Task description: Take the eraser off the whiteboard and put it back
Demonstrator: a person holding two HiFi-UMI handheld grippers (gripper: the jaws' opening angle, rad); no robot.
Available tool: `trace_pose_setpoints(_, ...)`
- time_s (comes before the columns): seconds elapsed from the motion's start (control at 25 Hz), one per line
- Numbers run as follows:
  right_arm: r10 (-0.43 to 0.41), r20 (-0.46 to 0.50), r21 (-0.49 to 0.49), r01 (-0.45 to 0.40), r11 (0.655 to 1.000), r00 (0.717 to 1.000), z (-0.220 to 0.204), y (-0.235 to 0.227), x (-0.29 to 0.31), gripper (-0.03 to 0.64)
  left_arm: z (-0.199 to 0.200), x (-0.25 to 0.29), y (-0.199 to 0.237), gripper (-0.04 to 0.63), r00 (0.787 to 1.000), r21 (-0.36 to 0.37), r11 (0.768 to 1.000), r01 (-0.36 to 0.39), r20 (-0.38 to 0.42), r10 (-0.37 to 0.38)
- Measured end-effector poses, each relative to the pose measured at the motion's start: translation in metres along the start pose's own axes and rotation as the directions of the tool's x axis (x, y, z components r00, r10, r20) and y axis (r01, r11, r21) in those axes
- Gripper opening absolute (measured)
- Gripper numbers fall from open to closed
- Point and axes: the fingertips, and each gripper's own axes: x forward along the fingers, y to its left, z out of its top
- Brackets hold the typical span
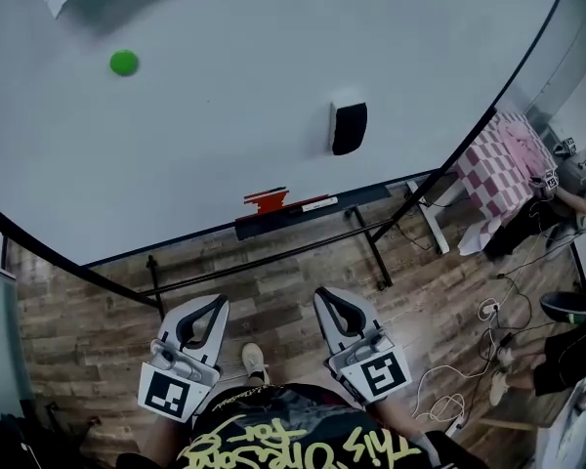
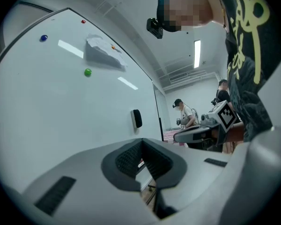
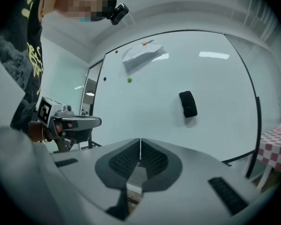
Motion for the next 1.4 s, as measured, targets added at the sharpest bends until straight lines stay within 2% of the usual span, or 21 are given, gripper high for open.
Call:
trace_pose_setpoints(0.72,-0.049,-0.018,-0.004,0.049,0.999,0.999,-0.005,-0.012,0.059,0.009,-0.01,0.027,0.06,0.006,0.999,-0.01,0.999,0.042,-0.017,-0.042)
trace_pose_setpoints(0.8,-0.039,-0.042,-0.004,0.039,0.999,0.998,-0.007,-0.013,0.06,0.01,-0.01,0.028,0.061,0.006,0.999,-0.012,0.999,0.036,-0.022,-0.036)
trace_pose_setpoints(1.4,0.021,0.007,-0.015,-0.021,1.0,1.0,0.008,-0.035,0.07,0.01,-0.002,0.035,0.056,0.006,0.999,-0.012,0.999,-0.039,-0.023,0.039)
